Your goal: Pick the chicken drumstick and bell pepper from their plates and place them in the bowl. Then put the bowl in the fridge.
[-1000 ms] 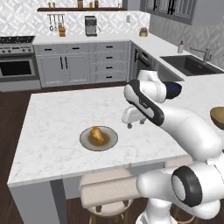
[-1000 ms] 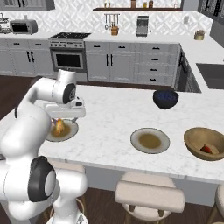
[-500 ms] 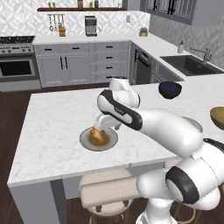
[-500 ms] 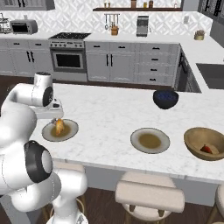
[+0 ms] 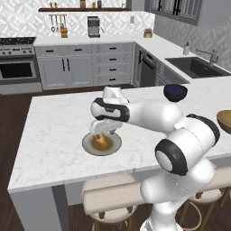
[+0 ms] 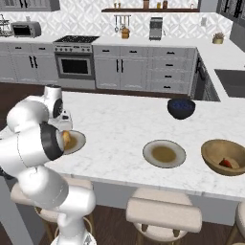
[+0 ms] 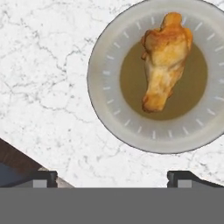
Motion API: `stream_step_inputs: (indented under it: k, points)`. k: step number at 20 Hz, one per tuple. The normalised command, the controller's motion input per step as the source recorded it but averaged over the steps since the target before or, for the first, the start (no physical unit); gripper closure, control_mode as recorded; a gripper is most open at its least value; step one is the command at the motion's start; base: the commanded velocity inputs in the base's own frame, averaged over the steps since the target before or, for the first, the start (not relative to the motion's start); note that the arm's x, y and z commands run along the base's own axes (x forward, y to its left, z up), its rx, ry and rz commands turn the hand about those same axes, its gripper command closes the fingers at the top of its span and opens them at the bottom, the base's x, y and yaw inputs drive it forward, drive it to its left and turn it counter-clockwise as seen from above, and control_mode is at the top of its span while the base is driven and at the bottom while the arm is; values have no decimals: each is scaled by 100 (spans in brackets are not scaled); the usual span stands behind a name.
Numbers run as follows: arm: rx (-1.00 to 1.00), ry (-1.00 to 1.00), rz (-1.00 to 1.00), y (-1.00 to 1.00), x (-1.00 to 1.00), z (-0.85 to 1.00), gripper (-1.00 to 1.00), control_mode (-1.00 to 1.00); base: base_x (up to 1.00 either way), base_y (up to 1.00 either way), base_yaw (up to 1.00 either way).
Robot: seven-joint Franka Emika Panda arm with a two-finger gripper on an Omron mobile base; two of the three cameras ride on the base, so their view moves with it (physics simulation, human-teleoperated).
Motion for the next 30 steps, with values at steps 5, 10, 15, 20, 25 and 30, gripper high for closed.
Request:
stream_step_inputs:
  k: [5,10,15,20,25,30]
  points:
    - [-9,0,-11,2,34,-15,-100,-100,0,0,0]
    - [-5,0,-6,0,25,-25,-100,-100,0,0,0]
    - [-2,0,0,0,25,-43,-100,-100,0,0,0]
    - [0,0,0,0,33,-32,-100,-100,0,0,0]
    - [0,0,0,2,24,-35,-100,-100,0,0,0]
    - [0,0,0,7,7,-42,100,-100,0,0,0]
